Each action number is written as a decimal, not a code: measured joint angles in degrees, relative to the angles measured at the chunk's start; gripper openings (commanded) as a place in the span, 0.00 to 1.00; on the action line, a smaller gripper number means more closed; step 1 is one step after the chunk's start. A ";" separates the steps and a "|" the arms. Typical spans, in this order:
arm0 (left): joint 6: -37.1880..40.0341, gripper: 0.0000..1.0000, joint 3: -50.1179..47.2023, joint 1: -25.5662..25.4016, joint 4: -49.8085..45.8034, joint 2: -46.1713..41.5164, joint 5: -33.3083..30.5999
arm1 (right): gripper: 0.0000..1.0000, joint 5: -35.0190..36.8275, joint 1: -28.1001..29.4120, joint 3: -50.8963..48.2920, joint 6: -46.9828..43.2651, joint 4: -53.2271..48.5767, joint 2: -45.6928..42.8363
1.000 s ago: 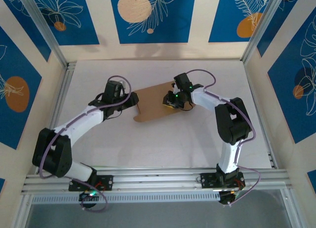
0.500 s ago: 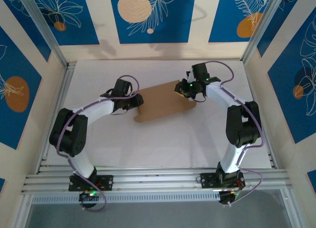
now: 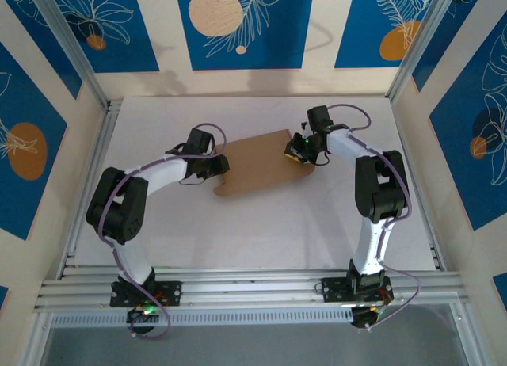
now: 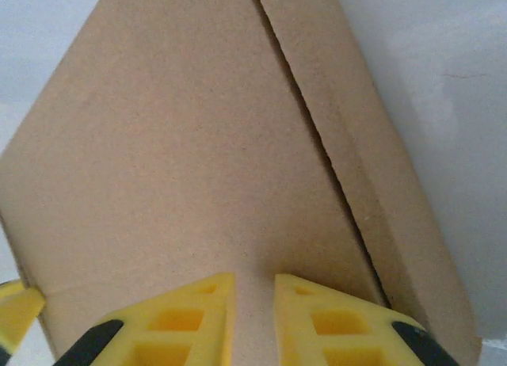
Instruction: Fold the paper box
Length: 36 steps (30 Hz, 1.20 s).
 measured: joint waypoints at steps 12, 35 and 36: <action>7.93 0.27 4.15 0.02 -5.44 1.27 -3.04 | 0.53 3.43 -2.34 -0.83 -4.37 -0.81 -5.42; 13.62 0.26 6.38 1.68 -7.80 2.34 -2.82 | 0.22 13.25 3.26 1.31 -6.03 -3.78 0.68; 13.62 0.26 6.38 1.75 -7.76 2.34 -2.78 | 0.24 13.25 3.23 1.27 -6.01 -3.78 0.57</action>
